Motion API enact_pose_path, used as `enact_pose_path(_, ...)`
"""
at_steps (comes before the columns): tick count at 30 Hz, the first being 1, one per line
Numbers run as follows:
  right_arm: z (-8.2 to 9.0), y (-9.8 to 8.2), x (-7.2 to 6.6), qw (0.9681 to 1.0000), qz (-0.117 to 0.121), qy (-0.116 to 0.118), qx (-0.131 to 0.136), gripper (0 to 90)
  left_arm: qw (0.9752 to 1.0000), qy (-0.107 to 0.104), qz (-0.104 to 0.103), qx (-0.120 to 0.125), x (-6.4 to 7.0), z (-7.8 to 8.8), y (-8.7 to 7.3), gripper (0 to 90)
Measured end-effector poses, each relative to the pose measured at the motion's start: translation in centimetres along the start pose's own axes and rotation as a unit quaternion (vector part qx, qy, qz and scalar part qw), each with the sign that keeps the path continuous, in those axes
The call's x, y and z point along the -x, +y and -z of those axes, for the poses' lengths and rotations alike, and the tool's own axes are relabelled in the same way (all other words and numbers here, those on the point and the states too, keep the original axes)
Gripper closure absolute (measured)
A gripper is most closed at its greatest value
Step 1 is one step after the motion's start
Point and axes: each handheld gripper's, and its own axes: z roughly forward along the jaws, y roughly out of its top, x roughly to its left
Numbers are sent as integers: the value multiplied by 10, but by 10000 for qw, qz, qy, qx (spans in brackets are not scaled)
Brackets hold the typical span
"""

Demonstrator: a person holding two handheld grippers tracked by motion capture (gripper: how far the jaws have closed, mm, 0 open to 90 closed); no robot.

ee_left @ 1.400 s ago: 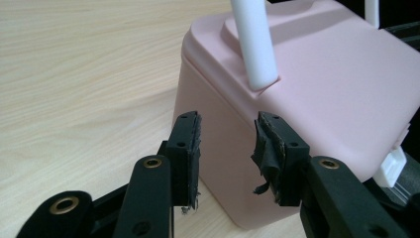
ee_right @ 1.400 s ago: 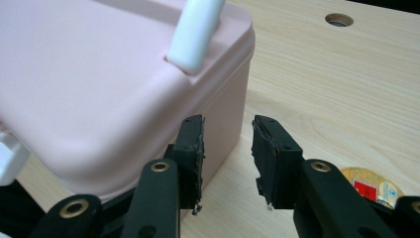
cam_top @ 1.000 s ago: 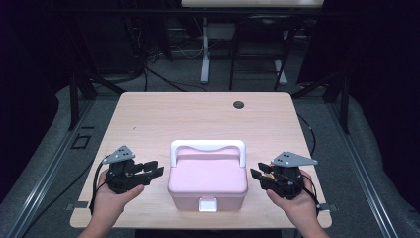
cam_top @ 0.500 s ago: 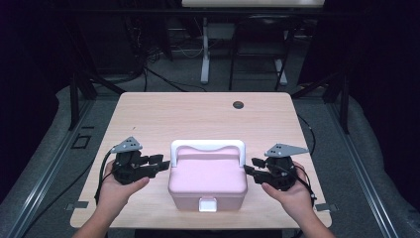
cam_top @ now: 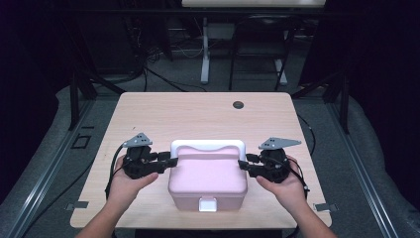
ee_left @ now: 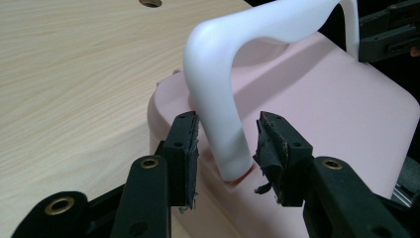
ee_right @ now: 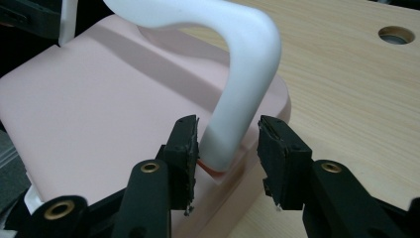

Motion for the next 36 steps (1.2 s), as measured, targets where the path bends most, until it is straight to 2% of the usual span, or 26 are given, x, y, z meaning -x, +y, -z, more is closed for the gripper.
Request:
enact_pose_path(5,-3,2,0,10000,17,90,36,603,10000,28,1,-17,0,-5,1,603)
enact_pose_path(12,-3,2,1,9999,-2,83,63,641,10000,25,47,11,-2,-8,0,646)
enact_pose_path(14,-3,1,1,9999,-19,85,78,649,10000,70,17,16,0,-8,0,649)
enact_pose_path(21,1,-2,-7,9996,200,-34,183,694,9989,288,-367,23,11,-3,-1,684)
enact_pose_path(30,5,-7,-10,9992,261,-57,298,726,9992,219,-301,171,14,0,-9,729)
enact_pose_path(36,7,-9,-12,9990,320,-44,323,732,9990,229,-378,118,15,1,-9,734)
